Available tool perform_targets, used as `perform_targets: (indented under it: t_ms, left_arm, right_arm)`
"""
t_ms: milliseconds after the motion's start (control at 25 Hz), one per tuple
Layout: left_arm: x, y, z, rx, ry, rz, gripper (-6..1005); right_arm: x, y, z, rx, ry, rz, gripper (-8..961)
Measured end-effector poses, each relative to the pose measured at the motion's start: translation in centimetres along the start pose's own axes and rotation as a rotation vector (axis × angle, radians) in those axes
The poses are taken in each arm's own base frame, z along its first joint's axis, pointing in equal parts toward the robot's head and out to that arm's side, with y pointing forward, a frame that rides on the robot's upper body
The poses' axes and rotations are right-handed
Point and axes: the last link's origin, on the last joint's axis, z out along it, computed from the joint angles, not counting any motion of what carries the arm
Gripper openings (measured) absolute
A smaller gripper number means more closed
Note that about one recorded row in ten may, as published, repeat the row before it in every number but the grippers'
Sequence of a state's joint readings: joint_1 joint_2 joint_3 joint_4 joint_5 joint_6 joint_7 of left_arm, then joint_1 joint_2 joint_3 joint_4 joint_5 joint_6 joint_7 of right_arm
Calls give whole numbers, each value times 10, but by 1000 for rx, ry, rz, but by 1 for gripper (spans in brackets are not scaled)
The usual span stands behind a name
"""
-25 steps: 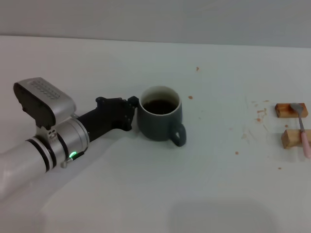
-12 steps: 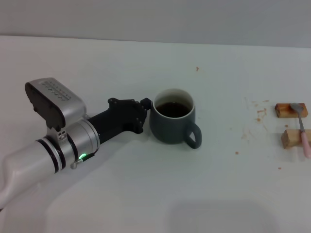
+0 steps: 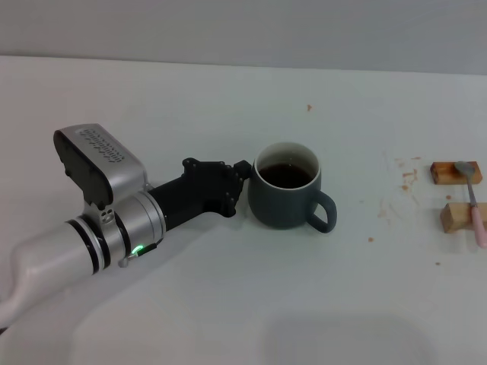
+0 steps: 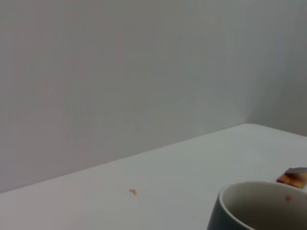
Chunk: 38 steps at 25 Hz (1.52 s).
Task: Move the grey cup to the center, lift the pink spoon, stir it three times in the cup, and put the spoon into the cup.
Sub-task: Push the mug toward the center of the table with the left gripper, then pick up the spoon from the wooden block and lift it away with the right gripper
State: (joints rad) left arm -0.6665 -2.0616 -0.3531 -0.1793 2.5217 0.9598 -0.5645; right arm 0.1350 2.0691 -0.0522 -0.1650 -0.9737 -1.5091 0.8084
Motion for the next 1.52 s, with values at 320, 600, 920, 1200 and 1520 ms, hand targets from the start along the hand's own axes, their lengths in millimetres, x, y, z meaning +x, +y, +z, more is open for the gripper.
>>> perform_targets:
  t_ms: [320,600,920,1200,1520]
  left_arm:
    - [3,-7,-9,-9,24,12,-1]
    - [15,-39,-43,110,180,-64,-1]
    - [26,-50,-61,163,305,-124,-1]
    - [31,-54,-59,159,312,-124,-1]
    - [34,-53,-51,143,298,-121,-1]
  right_arm:
    - [3,-1,1,5,28,-8,586]
    - [9,4,0,-37,74,-22,586]
    - [29,19,-6,-136,190,-105,586]
    - [50,37,-24,-244,288,-153,585]
    - [59,53,-57,-341,335,-154,585]
